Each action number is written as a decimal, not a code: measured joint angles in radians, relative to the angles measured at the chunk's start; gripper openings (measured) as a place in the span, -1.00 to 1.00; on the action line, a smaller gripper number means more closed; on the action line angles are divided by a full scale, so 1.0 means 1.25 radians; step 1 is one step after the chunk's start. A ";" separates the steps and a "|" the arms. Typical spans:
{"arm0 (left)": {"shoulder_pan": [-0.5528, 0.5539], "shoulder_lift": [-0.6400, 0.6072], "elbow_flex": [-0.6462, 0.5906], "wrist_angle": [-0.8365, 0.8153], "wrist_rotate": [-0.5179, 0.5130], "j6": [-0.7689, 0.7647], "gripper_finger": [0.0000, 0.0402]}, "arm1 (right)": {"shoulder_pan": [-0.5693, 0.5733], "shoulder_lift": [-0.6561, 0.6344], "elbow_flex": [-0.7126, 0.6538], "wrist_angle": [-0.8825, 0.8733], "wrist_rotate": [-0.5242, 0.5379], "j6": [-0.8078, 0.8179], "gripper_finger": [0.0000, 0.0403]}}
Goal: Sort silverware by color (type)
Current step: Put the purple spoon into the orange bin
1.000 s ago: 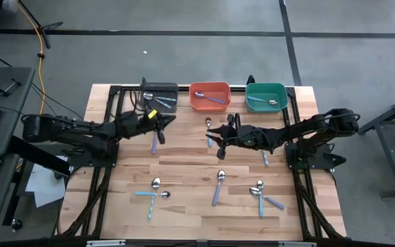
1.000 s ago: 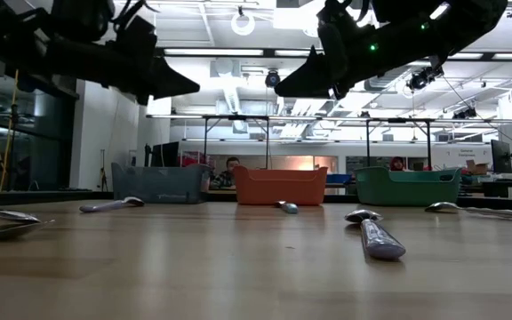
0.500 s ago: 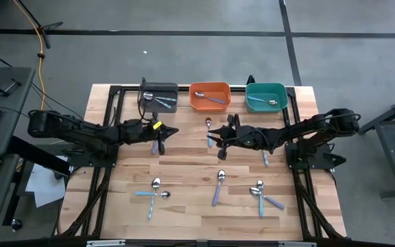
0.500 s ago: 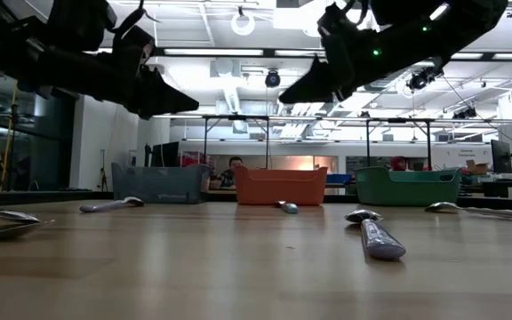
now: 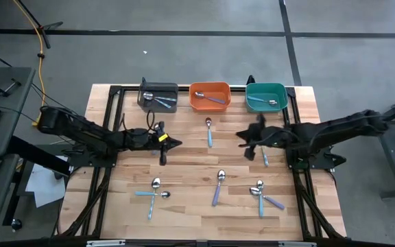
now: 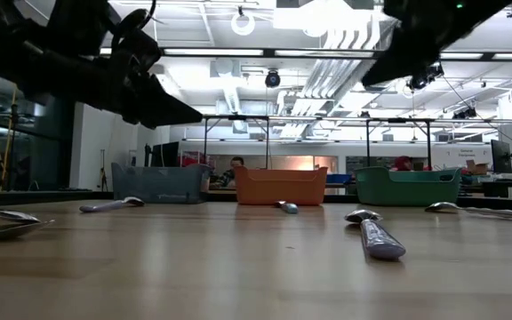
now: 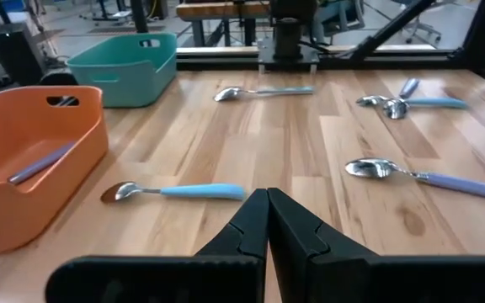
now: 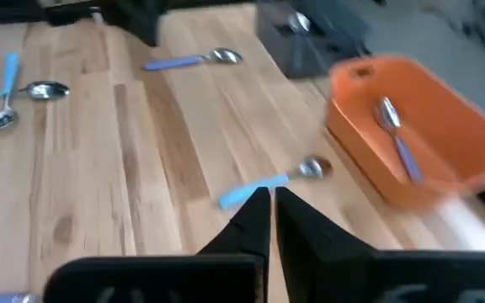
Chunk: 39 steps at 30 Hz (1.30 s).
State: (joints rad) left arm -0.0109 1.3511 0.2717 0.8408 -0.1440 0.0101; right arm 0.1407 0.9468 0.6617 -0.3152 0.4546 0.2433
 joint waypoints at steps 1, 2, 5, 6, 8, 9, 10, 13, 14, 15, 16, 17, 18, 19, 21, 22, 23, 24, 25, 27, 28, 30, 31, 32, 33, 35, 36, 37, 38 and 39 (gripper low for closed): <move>0.000 0.005 0.000 0.004 0.000 0.000 -1.00 | 0.000 -0.021 0.000 -0.040 0.001 0.029 -0.98; 0.000 0.010 0.000 0.006 0.000 0.000 -1.00 | 0.000 -0.038 0.000 -0.078 0.001 0.060 -0.97; 0.000 0.017 0.000 0.015 0.000 -0.007 -1.00 | 0.000 -0.061 0.000 -0.181 0.000 0.149 -0.90; 0.000 0.020 0.000 0.021 0.000 -0.007 -1.00 | 0.000 -0.062 0.000 -0.211 -0.001 0.174 -0.87; 0.000 0.021 0.000 0.021 0.000 -0.007 -1.00 | 0.000 -0.059 0.000 -0.258 -0.005 0.215 -0.79; 0.000 0.020 0.000 0.022 0.000 -0.007 -1.00 | 0.000 -0.055 0.000 -0.276 -0.012 0.233 -0.75; 0.000 0.020 0.000 0.021 0.000 -0.007 -1.00 | 0.000 -0.051 0.000 -0.293 -0.021 0.249 -0.71; 0.000 0.020 0.000 0.021 0.000 -0.013 -1.00 | 0.000 -0.039 0.000 -0.307 -0.072 0.269 -0.59; 0.000 0.020 0.000 0.021 0.000 -0.013 -1.00 | 0.000 -0.034 0.000 -0.307 -0.094 0.269 -0.54; 0.000 0.020 0.000 0.021 0.000 -0.013 -1.00 | 0.002 -0.029 0.000 -0.306 -0.114 0.272 -0.50; 0.000 0.020 0.000 0.021 0.000 -0.013 -1.00 | 0.007 -0.022 0.000 -0.305 -0.129 0.276 -0.46; 0.000 0.020 0.000 0.021 0.000 -0.014 -1.00 | 0.015 -0.015 0.000 -0.303 -0.142 0.280 -0.43; 0.000 0.020 0.000 0.020 0.000 -0.019 -1.00 | 0.026 -0.006 0.000 -0.304 -0.155 0.288 -0.39; 0.000 0.020 0.000 0.020 0.000 -0.020 -1.00 | 0.039 0.004 0.000 -0.308 -0.175 0.296 -0.36; 0.000 0.020 0.000 0.020 0.000 -0.026 -1.00 | 0.074 0.024 0.000 -0.315 -0.221 0.333 -0.31; 0.000 0.020 0.000 0.020 0.001 -0.026 -1.00 | 0.095 0.035 0.000 -0.321 -0.249 0.363 -0.28; 0.000 0.020 0.000 0.020 0.001 -0.027 -1.00 | 0.119 0.045 0.000 -0.329 -0.273 0.395 -0.27; 0.000 0.020 0.000 0.020 0.001 -0.027 -1.00 | 0.146 0.055 0.000 -0.336 -0.294 0.429 -0.25; 0.000 0.020 0.000 0.020 0.001 -0.027 -1.00 | 0.176 0.066 0.000 -0.342 -0.309 0.462 -0.24; 0.000 0.020 0.000 0.020 0.001 -0.027 -1.00 | 0.241 0.085 0.000 -0.357 -0.330 0.536 -0.22; 0.000 0.020 0.000 0.019 0.001 -0.027 -1.00 | 0.276 0.094 0.000 -0.361 -0.334 0.572 -0.21; 0.000 0.020 0.000 0.019 0.001 -0.027 -1.00 | 0.342 0.109 0.000 -0.364 -0.344 0.644 -0.21; 0.000 0.020 0.000 0.019 0.002 -0.027 -1.00 | 0.374 0.116 0.000 -0.362 -0.348 0.681 -0.21; 0.000 0.020 0.000 0.019 0.002 -0.027 -1.00 | 0.407 0.124 0.000 -0.358 -0.350 0.716 -0.21; 0.000 0.020 0.000 0.019 0.002 -0.027 -1.00 | 0.439 0.132 0.000 -0.354 -0.350 0.751 -0.21; 0.000 0.020 0.000 0.019 0.002 -0.027 -1.00 | 0.498 0.151 0.000 -0.345 -0.350 0.817 -0.21; 0.000 0.020 0.000 0.019 0.002 -0.027 -1.00 | 0.524 0.164 0.000 -0.341 -0.351 0.845 -0.21; 0.000 0.020 0.000 0.019 0.002 -0.027 -1.00 | 0.548 0.177 0.000 -0.334 -0.350 0.868 -0.21; 0.000 0.020 0.000 0.019 0.002 -0.027 -1.00 | 0.570 0.192 0.000 -0.323 -0.350 0.888 -0.21; 0.000 0.020 0.000 0.018 0.002 -0.027 -1.00 | 0.589 0.208 0.000 -0.308 -0.352 0.903 -0.21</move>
State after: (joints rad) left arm -0.0105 1.3766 0.2722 0.8630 -0.1413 -0.0231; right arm 0.8772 1.2065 0.6617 -0.7006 0.0144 1.3719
